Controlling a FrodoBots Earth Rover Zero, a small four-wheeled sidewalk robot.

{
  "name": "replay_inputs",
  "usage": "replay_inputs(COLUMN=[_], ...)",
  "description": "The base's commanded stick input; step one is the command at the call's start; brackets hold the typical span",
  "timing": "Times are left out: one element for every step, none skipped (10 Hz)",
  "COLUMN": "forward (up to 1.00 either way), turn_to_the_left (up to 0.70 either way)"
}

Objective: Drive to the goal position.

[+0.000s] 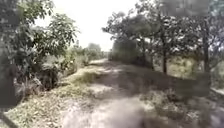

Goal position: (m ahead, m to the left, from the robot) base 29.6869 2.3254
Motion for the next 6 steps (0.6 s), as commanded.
replay_inputs(forward=[0.85, 0.85, 0.85, 0.85, 0.85, 0.85], turn_to_the_left=[0.00, 0.00, 0.00, 0.00, 0.00, 0.00])
